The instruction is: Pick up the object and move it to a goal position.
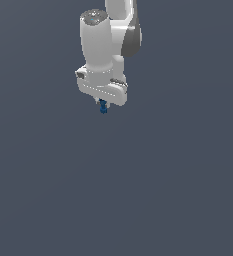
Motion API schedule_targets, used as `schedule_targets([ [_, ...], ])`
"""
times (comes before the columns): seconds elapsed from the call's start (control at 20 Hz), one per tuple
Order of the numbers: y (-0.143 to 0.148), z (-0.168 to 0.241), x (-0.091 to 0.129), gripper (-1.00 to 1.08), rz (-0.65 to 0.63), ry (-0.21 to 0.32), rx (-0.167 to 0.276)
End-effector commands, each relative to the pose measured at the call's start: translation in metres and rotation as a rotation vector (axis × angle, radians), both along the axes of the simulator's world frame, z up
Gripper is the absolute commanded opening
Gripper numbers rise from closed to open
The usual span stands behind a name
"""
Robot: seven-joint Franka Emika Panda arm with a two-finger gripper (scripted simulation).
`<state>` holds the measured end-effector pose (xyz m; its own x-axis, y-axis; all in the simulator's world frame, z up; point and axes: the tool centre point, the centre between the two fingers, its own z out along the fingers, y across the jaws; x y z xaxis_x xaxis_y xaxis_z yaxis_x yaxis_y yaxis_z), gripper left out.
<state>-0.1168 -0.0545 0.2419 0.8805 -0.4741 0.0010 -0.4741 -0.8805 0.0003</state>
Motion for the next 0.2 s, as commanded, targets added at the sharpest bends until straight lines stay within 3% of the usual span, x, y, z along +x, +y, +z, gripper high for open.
schedule_targets([
  [0.0,0.0007,0.0052,-0.0022,-1.00,0.000,0.001,0.000],
  [0.15,0.0011,0.0071,-0.0026,-1.00,0.000,0.001,0.000],
])
